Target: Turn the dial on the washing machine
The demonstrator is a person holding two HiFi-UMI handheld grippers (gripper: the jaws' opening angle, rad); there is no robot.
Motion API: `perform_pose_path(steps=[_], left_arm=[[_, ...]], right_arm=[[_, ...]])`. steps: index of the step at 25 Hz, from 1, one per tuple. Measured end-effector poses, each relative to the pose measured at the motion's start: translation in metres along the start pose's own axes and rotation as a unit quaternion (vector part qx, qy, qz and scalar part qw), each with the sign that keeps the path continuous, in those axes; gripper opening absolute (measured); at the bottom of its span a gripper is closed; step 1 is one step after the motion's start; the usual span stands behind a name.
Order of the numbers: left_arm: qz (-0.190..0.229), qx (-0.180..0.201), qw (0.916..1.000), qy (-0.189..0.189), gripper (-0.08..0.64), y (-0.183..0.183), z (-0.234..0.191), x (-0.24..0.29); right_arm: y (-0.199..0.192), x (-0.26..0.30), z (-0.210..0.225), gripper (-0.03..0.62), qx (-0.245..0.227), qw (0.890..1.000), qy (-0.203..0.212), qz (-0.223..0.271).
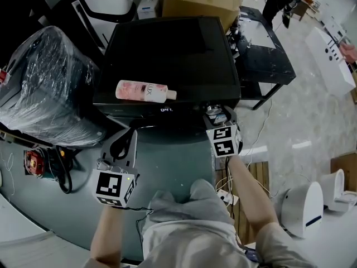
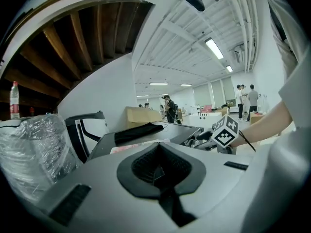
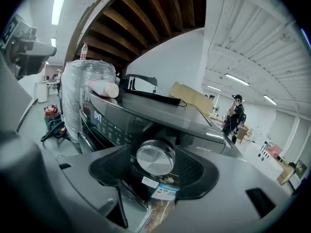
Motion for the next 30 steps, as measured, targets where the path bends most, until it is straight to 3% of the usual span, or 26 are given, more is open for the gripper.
perform_pose_path(steps=[4, 9, 12, 17, 25, 29, 30], left_arm=[[-0.007, 0.000, 1.0000, 0.002, 0.018, -0.015, 0.000, 0.002], [-0.015, 0.003, 0.9999, -0.001, 0.018, -0.024, -0.003, 0.004], [-0.017, -0.006, 0.9998, -0.006, 0.018, -0.024, 0.000, 0.006], [-0.019, -0.006, 0.9997, -0.017, 0.018, -0.020, 0.005, 0.010], [-0.031, -0.028, 0.9991, -0.013, 0.018, -0.023, 0.005, 0.010], [-0.039, -0.033, 0.9987, -0.008, 0.018, -0.021, 0.003, 0.007], [-0.038, -0.036, 0.9986, -0.008, 0.018, -0.021, 0.003, 0.007]], right_arm=[[-0.007, 0.004, 0.003, 0.304, 0.025, 0.999, -0.024, -0.011], [-0.014, 0.008, 0.004, 0.282, 0.065, 0.998, -0.017, -0.010], [-0.019, 0.007, 0.011, 0.282, 0.137, 0.991, -0.007, 0.000], [-0.022, 0.007, 0.016, 0.282, 0.252, 0.967, 0.004, 0.016], [-0.036, 0.006, 0.022, 0.284, 0.440, 0.897, 0.009, 0.044], [-0.041, 0.008, 0.023, 0.282, 0.549, 0.833, 0.038, 0.066], [-0.042, 0.007, 0.023, 0.284, 0.565, 0.821, 0.041, 0.071]])
Point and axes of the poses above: the fingertips, and each gripper's own axes: x forward along the fingers, z to its right, y out of its top, the point moved 5 cm from there along -x, backward along the fingers, and after that the axes turned 5 degrees about z, right-handed, at the moved point
